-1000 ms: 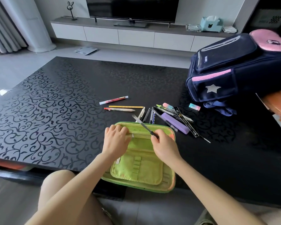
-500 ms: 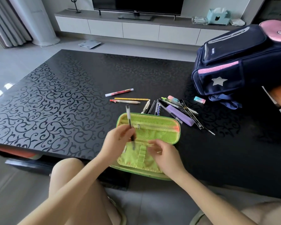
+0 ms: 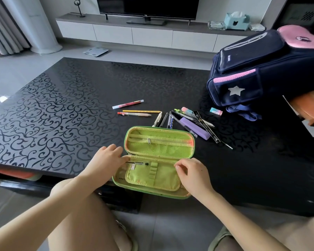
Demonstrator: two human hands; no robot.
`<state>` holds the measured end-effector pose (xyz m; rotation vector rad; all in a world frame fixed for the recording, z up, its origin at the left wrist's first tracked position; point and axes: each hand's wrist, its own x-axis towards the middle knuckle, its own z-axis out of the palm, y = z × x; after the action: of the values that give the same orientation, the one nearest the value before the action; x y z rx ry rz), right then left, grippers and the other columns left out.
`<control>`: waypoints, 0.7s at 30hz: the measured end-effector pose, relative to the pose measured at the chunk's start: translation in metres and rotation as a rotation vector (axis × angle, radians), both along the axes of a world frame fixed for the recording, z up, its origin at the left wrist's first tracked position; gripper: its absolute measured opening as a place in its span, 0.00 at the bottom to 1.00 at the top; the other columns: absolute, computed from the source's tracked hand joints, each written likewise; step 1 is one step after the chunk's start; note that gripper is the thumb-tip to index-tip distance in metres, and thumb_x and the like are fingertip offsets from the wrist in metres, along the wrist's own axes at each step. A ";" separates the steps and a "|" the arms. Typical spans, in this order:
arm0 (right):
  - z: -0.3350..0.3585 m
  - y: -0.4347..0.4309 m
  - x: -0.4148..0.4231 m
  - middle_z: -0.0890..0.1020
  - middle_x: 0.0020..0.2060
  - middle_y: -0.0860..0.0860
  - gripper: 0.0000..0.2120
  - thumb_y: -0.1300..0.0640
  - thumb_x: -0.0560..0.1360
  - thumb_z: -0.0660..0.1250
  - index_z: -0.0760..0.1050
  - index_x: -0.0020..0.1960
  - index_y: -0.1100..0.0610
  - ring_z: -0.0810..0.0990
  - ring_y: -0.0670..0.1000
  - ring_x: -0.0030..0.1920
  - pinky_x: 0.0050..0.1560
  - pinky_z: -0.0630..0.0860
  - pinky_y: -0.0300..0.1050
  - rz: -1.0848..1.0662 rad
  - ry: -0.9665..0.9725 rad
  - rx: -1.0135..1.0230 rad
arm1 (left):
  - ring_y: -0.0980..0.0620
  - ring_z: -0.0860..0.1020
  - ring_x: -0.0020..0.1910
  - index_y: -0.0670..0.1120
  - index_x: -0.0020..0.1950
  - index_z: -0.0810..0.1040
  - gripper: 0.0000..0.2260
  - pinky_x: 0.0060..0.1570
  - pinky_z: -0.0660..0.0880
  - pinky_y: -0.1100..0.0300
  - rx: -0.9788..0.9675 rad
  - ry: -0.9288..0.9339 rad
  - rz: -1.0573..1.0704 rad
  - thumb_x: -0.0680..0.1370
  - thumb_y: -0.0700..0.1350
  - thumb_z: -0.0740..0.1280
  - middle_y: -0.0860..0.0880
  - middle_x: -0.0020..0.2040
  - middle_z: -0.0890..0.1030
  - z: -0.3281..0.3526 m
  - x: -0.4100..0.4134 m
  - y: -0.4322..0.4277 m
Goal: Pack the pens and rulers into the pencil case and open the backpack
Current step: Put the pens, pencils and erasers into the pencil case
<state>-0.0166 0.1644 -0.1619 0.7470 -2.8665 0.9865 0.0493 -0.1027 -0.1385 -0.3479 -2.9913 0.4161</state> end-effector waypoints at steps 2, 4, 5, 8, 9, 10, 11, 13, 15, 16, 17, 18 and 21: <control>-0.001 0.000 -0.001 0.84 0.39 0.47 0.05 0.60 0.73 0.67 0.82 0.43 0.56 0.79 0.48 0.44 0.41 0.68 0.33 0.005 0.018 -0.003 | 0.49 0.75 0.30 0.51 0.39 0.82 0.22 0.25 0.71 0.59 -0.051 -0.031 -0.017 0.47 0.38 0.79 0.50 0.33 0.76 0.000 -0.002 0.005; -0.002 -0.001 -0.003 0.84 0.39 0.47 0.04 0.61 0.73 0.68 0.82 0.43 0.56 0.78 0.47 0.43 0.41 0.66 0.29 0.013 0.025 -0.011 | 0.50 0.75 0.33 0.51 0.36 0.81 0.19 0.26 0.71 0.59 -0.075 -0.061 -0.026 0.49 0.40 0.79 0.51 0.35 0.76 -0.001 -0.006 0.008; -0.003 -0.001 -0.003 0.84 0.38 0.47 0.04 0.61 0.73 0.68 0.82 0.43 0.56 0.78 0.47 0.43 0.40 0.65 0.28 0.019 0.028 -0.014 | 0.50 0.75 0.34 0.52 0.37 0.81 0.18 0.27 0.71 0.59 -0.074 -0.071 -0.026 0.51 0.40 0.79 0.52 0.36 0.76 -0.002 -0.008 0.008; -0.009 -0.001 -0.006 0.82 0.37 0.47 0.03 0.61 0.71 0.70 0.81 0.41 0.56 0.77 0.49 0.41 0.39 0.65 0.29 0.051 0.056 -0.013 | 0.51 0.75 0.33 0.52 0.37 0.81 0.18 0.26 0.72 0.58 -0.019 -0.057 -0.068 0.52 0.42 0.80 0.52 0.35 0.76 -0.005 -0.013 0.011; -0.011 -0.002 -0.006 0.82 0.36 0.47 0.02 0.62 0.71 0.70 0.81 0.41 0.56 0.77 0.49 0.40 0.39 0.66 0.30 0.060 0.074 -0.010 | 0.51 0.75 0.32 0.52 0.36 0.81 0.16 0.26 0.73 0.59 0.008 -0.041 -0.101 0.53 0.44 0.81 0.52 0.34 0.75 -0.006 -0.015 0.016; -0.014 -0.002 -0.006 0.81 0.36 0.47 0.02 0.62 0.70 0.71 0.81 0.40 0.56 0.77 0.49 0.40 0.39 0.65 0.30 0.066 0.095 -0.007 | 0.51 0.75 0.32 0.51 0.35 0.80 0.14 0.27 0.73 0.60 0.036 -0.027 -0.137 0.56 0.46 0.81 0.52 0.33 0.75 -0.007 -0.019 0.022; -0.016 -0.003 -0.006 0.80 0.35 0.48 0.03 0.63 0.69 0.72 0.81 0.40 0.57 0.76 0.49 0.39 0.38 0.65 0.30 0.069 0.114 -0.007 | 0.52 0.75 0.31 0.50 0.35 0.79 0.12 0.28 0.74 0.61 0.069 -0.012 -0.166 0.59 0.48 0.80 0.52 0.32 0.75 -0.009 -0.023 0.028; -0.021 -0.004 -0.006 0.79 0.34 0.48 0.03 0.64 0.68 0.73 0.80 0.39 0.57 0.75 0.48 0.38 0.37 0.64 0.31 0.070 0.144 -0.012 | 0.52 0.75 0.32 0.48 0.35 0.78 0.11 0.31 0.75 0.62 0.181 0.007 -0.196 0.64 0.50 0.78 0.52 0.33 0.76 -0.014 -0.029 0.038; -0.023 -0.004 -0.008 0.79 0.34 0.48 0.03 0.64 0.68 0.72 0.80 0.39 0.58 0.75 0.49 0.38 0.37 0.65 0.32 0.059 0.139 -0.014 | 0.51 0.75 0.34 0.46 0.38 0.78 0.09 0.34 0.75 0.62 0.331 0.003 -0.195 0.67 0.48 0.76 0.52 0.35 0.77 -0.017 -0.033 0.046; -0.024 -0.003 -0.009 0.78 0.34 0.48 0.03 0.64 0.68 0.72 0.79 0.38 0.58 0.75 0.49 0.38 0.37 0.64 0.30 0.051 0.127 -0.015 | 0.50 0.75 0.37 0.45 0.41 0.78 0.09 0.37 0.74 0.61 0.428 -0.012 -0.164 0.69 0.47 0.74 0.51 0.37 0.78 -0.018 -0.034 0.048; -0.024 -0.003 -0.010 0.79 0.34 0.48 0.03 0.64 0.69 0.71 0.79 0.38 0.58 0.75 0.48 0.38 0.37 0.63 0.29 0.047 0.112 -0.013 | 0.50 0.75 0.40 0.44 0.44 0.77 0.09 0.40 0.74 0.59 0.521 -0.048 -0.098 0.70 0.47 0.73 0.51 0.39 0.78 -0.018 -0.035 0.049; -0.022 -0.002 -0.011 0.79 0.34 0.48 0.03 0.64 0.69 0.71 0.79 0.38 0.58 0.75 0.49 0.38 0.37 0.64 0.29 0.046 0.098 -0.008 | 0.51 0.73 0.43 0.43 0.45 0.75 0.10 0.43 0.74 0.57 0.613 -0.084 -0.021 0.71 0.47 0.72 0.52 0.41 0.78 -0.020 -0.034 0.050; -0.010 -0.004 -0.013 0.81 0.35 0.48 0.03 0.60 0.72 0.68 0.80 0.40 0.56 0.77 0.49 0.39 0.38 0.71 0.37 0.015 0.045 -0.003 | 0.52 0.71 0.47 0.46 0.44 0.79 0.10 0.48 0.69 0.60 0.812 -0.053 0.115 0.68 0.48 0.74 0.55 0.42 0.75 -0.023 -0.032 0.044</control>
<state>-0.0296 0.1609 -0.1721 0.7812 -2.8250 0.9624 0.0170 -0.0583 -0.1614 -0.1010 -2.9157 -0.7958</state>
